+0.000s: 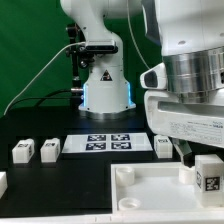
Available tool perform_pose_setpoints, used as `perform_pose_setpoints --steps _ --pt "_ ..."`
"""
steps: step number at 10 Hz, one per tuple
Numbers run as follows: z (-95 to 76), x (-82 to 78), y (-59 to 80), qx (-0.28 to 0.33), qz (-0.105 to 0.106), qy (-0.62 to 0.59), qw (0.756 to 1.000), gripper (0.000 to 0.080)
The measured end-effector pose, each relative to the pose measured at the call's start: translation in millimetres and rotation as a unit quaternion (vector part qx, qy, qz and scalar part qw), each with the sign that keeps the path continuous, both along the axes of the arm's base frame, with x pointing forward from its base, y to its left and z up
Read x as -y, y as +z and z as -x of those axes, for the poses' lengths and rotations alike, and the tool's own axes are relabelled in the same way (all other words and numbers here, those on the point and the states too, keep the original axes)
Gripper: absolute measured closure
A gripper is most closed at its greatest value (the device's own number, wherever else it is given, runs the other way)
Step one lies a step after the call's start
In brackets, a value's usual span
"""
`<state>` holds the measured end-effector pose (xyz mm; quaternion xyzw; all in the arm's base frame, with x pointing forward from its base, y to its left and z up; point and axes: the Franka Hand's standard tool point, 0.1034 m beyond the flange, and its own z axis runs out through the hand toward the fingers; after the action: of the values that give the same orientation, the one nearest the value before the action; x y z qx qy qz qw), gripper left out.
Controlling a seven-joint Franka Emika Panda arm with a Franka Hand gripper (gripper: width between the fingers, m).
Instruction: Assemble one leg
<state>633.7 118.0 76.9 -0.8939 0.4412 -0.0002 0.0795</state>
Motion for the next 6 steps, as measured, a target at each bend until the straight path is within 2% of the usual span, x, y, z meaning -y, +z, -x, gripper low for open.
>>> perform_pose_setpoints --steps 1,5,6 --pt "-1.2 0.8 0.8 0.013 0.007 0.081 0.997 0.0156" --pt "-1.3 0.3 0.6 0.037 0.020 0.245 0.968 0.0150" --pt "-2.3 -1.4 2.4 0.039 0.036 0.308 0.950 0.0150"
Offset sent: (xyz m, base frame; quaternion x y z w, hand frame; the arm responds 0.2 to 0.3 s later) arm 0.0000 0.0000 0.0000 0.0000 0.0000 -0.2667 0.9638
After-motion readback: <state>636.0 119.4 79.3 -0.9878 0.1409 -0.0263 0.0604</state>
